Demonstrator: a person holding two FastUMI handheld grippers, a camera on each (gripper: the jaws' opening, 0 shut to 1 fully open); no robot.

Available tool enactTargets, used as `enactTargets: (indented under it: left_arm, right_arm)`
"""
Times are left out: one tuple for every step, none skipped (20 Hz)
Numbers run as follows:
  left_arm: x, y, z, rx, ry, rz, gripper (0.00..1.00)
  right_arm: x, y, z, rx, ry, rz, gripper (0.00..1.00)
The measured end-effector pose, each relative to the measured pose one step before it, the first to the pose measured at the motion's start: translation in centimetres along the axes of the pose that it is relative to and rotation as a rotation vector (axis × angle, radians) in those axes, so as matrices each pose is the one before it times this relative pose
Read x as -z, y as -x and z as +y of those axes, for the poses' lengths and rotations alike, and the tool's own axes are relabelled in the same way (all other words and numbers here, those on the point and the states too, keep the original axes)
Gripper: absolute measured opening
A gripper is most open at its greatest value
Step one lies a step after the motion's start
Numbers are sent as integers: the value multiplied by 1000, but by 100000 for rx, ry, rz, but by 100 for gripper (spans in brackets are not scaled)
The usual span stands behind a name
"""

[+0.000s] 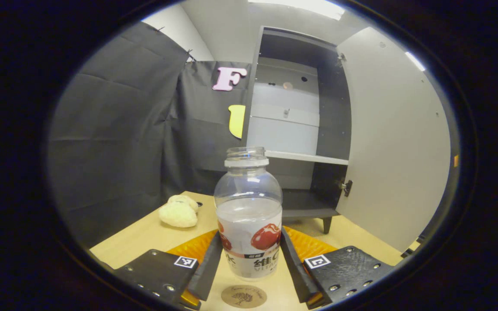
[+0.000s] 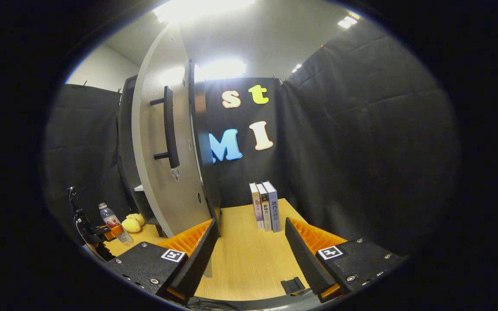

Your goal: Open the cabinet door with the right hand, grasp the bottle in the cabinet with the left hand and place it on the coaster, then close the cabinet door with the right hand.

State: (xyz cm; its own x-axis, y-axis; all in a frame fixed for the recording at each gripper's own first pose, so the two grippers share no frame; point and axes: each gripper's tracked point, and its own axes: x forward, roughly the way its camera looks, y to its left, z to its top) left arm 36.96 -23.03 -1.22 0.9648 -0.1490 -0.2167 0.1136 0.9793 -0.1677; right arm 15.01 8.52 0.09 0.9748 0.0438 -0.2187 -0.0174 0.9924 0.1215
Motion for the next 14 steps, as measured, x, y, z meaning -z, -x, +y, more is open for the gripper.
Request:
enactTargets:
  left_arm:
    - [317,-203,-16,510,587,1327,78]
    - [285,-268,94,-174,-164,1246,79]
    - [173,-168,122,-434,-1019,774,75]
    - [225,-212,125,-404,-1397,785,75]
    - [626,-380,101,-236,-969,1271,75]
    - [431,-452,249,-466,-872,1662,78]
    - [773,-661,165,-921,-485,1716,75]
    - [500,-648,8,-267,249,1328,78]
    - [572,-538,-81,-631,487,1384,75]
    - [239,-130,108,-415,394,1132,75]
    - [276,-151,293,-690,-27,1049,75]
    - [247,-337,174,-433,-208,1272,72]
    - [415,-130,78,-359,-73,1055,75]
    - [171,-229,179,-612,42,693,79]
  right_arm:
    - [54,-222,86,-132,214,242,95]
    - [128,-205,104,-186,263,388,95]
    - [75,-128,-29,-165,214,387,95]
    - [256,-69,4,-92,154,594,96]
    - [178,-77,23,-83,2,672,96]
    - [126,-103,-103,21,41,452,91]
    - [141,-70,-214,329,108,547,95]
    - [356,14,-378,544,36,624,95]
    - [179,-82,-257,468,-368,685,95]
    - [157,-78,-65,124,-740,590,95]
    - [9,18,-158,255,-864,90,95]
    - [-57,52,-181,246,-626,-119,96]
    - [14,-88,-227,546,-265,-60,96]
    - [5,2,-260,548,21,4,95]
